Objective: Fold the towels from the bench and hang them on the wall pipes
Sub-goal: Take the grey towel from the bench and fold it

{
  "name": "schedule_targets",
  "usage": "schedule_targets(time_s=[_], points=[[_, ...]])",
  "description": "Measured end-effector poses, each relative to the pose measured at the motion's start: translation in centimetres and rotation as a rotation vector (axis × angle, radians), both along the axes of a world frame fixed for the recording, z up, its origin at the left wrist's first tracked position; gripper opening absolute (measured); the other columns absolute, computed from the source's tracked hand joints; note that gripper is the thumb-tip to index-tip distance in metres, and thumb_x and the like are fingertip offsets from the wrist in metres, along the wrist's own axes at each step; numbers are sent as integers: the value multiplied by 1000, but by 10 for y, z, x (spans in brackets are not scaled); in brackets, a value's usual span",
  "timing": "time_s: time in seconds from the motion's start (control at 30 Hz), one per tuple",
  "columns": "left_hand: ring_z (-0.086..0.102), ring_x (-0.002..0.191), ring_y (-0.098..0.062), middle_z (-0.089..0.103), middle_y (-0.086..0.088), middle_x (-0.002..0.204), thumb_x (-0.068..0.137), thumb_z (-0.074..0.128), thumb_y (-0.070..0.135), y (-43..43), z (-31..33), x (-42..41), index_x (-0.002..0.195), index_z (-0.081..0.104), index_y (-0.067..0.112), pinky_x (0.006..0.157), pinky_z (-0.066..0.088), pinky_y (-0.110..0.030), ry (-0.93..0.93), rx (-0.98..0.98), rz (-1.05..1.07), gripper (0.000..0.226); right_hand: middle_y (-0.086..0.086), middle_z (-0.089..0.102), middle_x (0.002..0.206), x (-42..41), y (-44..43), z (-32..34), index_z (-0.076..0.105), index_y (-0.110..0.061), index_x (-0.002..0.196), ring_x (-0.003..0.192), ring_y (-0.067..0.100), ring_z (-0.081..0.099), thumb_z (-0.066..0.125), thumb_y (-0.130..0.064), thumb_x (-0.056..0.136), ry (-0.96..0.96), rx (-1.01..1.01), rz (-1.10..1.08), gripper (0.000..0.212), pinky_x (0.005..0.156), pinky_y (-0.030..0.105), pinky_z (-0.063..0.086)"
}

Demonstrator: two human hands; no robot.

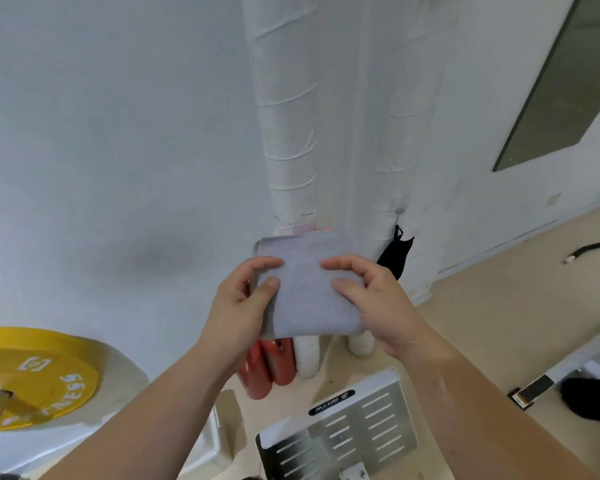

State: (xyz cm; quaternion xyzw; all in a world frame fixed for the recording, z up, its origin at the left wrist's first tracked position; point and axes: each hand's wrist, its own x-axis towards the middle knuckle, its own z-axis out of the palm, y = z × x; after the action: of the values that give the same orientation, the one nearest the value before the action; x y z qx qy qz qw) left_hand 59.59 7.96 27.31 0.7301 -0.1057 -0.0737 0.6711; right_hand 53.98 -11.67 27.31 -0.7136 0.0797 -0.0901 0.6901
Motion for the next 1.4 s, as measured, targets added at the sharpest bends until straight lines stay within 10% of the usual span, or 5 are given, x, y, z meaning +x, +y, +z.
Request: schedule_targets(time_s=[0.2, 0.53, 0.73, 1.03, 1.4], points=[[53, 109, -7, 46, 7, 115, 64, 92, 19, 4, 49, 52, 143, 49, 40, 88, 41, -7, -336, 474, -131, 92, -8, 58, 135, 42, -13, 61, 55, -35, 140, 121, 5, 59, 94, -17, 67, -17, -411, 118, 84, 103, 24, 49], [55, 82, -8, 58, 4, 86, 72, 82, 21, 11, 140, 158, 98, 76, 30, 69, 37, -7, -740, 542, -77, 28, -8, 61, 99, 129, -5, 156, 67, -39, 106, 92, 14, 60, 88, -42, 64, -81, -1112, -64, 47, 76, 25, 47], [50, 117, 6, 52, 12, 127, 67, 87, 31, 18, 184, 216, 88, 76, 28, 91, 43, -19, -709, 446, -312, 23, -15, 52, 116, 152, -5, 200, 67, -34, 84, 106, -2, 52, 91, -38, 66, -90, -1032, -80, 30, 80, 10, 38], [67, 86, -11, 65, 4, 102, 89, 74, 13, -10, 223, 237, 116, 59, 42, 77, 60, -33, -565, -121, -366, 43, 22, 60, 107, 167, -13, 237, 54, -37, 119, 87, 33, 65, 69, -16, 94, -328, -444, -151, 36, 76, 44, 62], [64, 112, -13, 59, 5, 126, 63, 89, 24, -56, 271, 235, 119, 59, 40, 92, 60, -40, -714, -29, -237, 66, -8, 59, 111, 203, -60, 285, 58, -26, 114, 94, 10, 62, 80, -15, 84, -570, -487, -87, 39, 78, 36, 60]])
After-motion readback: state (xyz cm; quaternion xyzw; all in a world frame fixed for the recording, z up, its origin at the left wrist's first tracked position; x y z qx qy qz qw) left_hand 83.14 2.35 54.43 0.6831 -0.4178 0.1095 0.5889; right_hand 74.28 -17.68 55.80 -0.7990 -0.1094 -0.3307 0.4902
